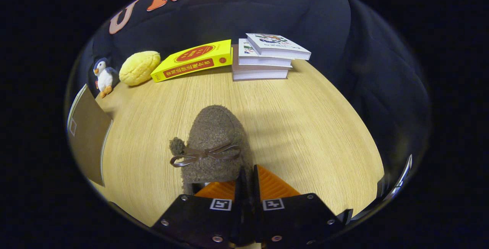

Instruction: Open the storage box then place both shoes into the box .Put the left shoe in first, then the right shoe, with the right side of both shoes facing outward in a uniform manner.

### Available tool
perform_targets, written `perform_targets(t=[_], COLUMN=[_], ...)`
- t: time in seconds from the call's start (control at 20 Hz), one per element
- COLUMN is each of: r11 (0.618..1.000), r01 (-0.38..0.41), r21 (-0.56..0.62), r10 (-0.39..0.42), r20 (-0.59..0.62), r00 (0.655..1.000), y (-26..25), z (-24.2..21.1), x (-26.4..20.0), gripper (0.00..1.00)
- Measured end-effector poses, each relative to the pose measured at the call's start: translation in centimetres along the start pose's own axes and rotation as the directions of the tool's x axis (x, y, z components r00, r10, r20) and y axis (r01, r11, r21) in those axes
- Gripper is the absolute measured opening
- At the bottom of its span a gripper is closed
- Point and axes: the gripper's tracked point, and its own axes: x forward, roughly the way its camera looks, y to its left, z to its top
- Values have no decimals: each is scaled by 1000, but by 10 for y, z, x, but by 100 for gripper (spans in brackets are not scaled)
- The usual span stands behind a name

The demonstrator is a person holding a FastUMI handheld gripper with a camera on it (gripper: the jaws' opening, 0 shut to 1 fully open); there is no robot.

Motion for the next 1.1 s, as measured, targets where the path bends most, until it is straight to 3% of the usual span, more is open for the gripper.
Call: perform_targets(t=[0.1,0.6,0.95,1.1], r11=[1000,992,991,986], r01=[14,36,12,-57], r21=[15,124,131,159], r10=[-14,-46,-36,23], r20=[-6,83,181,209], r00=[1000,995,983,978], y=[-1,33,127,189], z=[-2,42,97,116], x=[-2,-72,-149,-178], gripper=[3,1,1,1])
